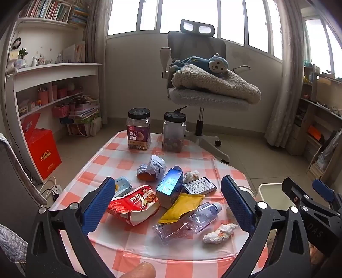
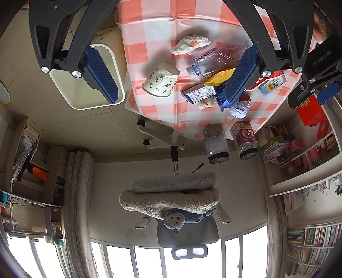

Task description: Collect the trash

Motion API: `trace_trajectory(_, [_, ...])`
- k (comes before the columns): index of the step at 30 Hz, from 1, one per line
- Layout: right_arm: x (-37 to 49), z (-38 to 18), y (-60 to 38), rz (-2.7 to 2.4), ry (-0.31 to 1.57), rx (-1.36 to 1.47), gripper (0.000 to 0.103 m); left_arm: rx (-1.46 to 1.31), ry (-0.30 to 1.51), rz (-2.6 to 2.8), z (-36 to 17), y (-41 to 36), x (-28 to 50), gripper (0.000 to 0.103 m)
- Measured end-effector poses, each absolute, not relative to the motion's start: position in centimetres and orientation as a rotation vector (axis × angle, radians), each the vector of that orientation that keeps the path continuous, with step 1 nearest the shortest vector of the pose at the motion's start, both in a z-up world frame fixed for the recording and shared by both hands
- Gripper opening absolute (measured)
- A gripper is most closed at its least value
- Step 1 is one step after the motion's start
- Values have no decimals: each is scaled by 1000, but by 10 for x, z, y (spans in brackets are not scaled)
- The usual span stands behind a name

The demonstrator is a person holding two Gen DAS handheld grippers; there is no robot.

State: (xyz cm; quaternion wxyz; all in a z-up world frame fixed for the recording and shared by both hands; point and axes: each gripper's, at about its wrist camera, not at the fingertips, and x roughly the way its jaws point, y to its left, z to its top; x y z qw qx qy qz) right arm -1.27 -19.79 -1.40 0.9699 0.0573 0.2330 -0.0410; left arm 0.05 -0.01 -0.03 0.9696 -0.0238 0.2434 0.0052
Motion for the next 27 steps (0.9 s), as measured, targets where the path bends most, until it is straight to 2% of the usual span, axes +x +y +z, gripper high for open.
trace_trajectory(27, [-12,-17,-200,-87,459,105,96,-69,487,2,-2,0,3,96])
